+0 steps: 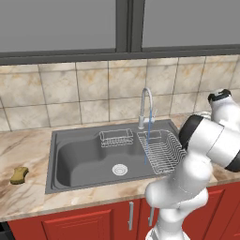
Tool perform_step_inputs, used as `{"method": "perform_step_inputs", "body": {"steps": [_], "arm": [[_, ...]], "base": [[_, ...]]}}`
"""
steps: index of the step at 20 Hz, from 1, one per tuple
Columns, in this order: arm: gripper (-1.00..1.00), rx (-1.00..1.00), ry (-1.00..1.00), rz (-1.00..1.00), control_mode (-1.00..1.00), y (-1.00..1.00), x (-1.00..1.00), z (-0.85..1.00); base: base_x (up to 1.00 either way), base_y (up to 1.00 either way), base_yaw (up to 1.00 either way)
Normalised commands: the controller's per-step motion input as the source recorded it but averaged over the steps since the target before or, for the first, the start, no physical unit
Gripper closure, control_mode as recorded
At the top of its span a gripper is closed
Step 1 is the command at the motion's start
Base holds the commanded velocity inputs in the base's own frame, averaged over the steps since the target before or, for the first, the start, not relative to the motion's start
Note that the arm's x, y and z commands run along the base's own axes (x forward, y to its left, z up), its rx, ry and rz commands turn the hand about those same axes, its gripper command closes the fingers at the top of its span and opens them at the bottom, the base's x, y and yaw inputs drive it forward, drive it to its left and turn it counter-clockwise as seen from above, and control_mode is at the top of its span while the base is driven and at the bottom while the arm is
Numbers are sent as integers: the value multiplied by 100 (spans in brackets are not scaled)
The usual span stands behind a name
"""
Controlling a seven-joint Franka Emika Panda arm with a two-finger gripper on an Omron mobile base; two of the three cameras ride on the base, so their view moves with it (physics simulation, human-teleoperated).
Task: Soak the sponge with water for a few seconds and then drop it inside the sink.
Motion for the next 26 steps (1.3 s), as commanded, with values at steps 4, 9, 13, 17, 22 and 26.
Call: {"method": "perform_step_inputs", "body": {"steps": [4, 9, 13, 17, 22, 26], "arm": [[-100, 0, 3, 0, -100, 7, -55, 21], [-100, -3, 7, -1, -100, 24, -48, 18], [-100, -9, 12, -2, -100, 48, -41, 15], [-100, -9, 10, -2, -100, 56, -37, 8], [-100, -12, 12, -3, -100, 77, -29, 9], [-100, -14, 15, -2, -100, 83, -8, 14]], "base": [[0, 0, 0], [0, 0, 0], [0, 0, 0], [0, 0, 0], [0, 0, 0], [0, 0, 0]]}}
